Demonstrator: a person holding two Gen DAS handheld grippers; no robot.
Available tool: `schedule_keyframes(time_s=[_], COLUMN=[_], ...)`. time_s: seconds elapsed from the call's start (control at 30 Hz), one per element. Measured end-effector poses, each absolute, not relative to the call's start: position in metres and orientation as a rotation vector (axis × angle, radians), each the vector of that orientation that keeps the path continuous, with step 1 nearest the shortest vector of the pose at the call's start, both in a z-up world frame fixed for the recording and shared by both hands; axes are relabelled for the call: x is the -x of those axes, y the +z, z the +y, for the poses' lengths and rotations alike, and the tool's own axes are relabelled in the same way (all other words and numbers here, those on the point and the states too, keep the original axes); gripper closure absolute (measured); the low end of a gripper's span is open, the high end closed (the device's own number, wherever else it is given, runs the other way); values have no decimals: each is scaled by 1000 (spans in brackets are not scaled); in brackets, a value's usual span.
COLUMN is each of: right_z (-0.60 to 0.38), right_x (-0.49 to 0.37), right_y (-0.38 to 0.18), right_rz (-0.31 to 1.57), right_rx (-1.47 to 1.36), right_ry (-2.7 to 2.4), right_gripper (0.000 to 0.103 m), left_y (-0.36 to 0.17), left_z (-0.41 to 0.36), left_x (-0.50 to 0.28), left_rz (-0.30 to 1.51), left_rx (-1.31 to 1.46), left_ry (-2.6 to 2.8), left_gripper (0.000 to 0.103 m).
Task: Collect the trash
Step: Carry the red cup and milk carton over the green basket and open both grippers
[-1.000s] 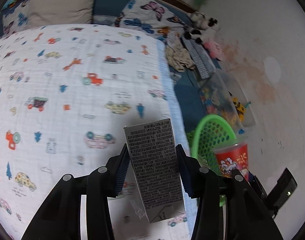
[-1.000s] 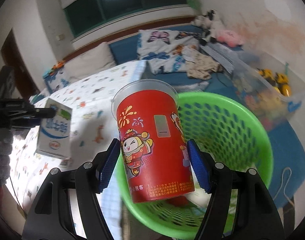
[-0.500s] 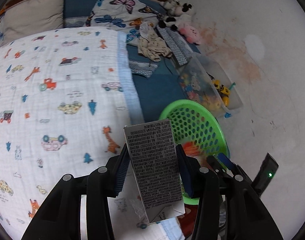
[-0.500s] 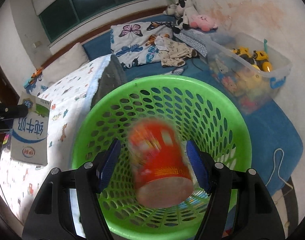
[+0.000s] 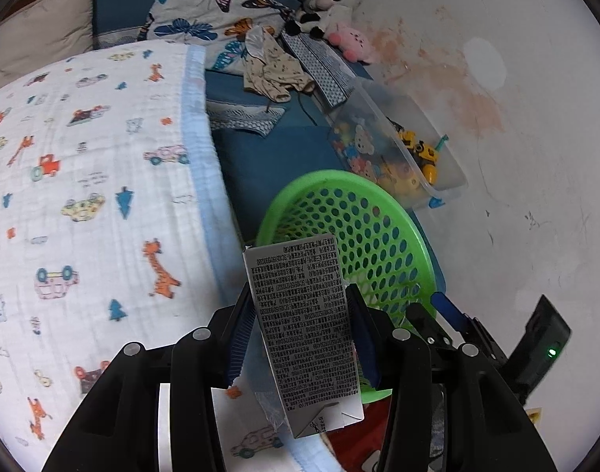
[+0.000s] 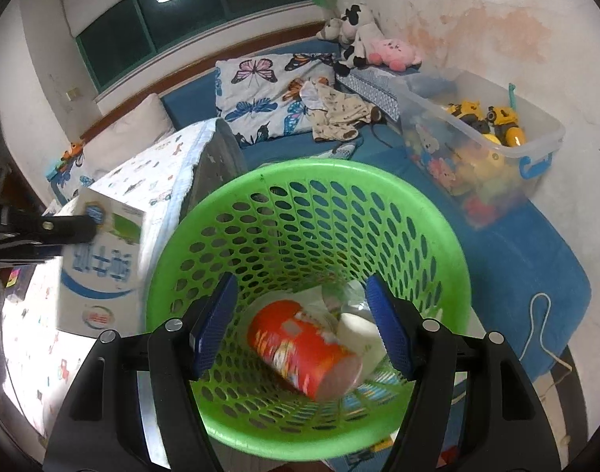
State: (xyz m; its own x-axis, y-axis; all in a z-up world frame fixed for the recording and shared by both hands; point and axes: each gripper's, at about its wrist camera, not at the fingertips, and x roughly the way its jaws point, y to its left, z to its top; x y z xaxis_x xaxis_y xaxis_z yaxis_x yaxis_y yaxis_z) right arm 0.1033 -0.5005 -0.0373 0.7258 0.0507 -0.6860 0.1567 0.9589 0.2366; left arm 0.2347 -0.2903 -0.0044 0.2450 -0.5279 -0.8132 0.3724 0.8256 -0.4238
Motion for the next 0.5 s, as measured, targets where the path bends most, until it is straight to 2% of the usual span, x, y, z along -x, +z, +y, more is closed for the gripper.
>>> schedule_keyframes(time_s=[0.5], right_z=[-505], right_x=[-73], right_y=[-27], right_rz=[701], right_rx=[-301], right_ry=[-81], right_gripper=[34], left_y=[-19], left_z=[-337], left_x=[-228], left_rz=[1167], left_rx=[64], left_ry=[-651], left_gripper=[57])
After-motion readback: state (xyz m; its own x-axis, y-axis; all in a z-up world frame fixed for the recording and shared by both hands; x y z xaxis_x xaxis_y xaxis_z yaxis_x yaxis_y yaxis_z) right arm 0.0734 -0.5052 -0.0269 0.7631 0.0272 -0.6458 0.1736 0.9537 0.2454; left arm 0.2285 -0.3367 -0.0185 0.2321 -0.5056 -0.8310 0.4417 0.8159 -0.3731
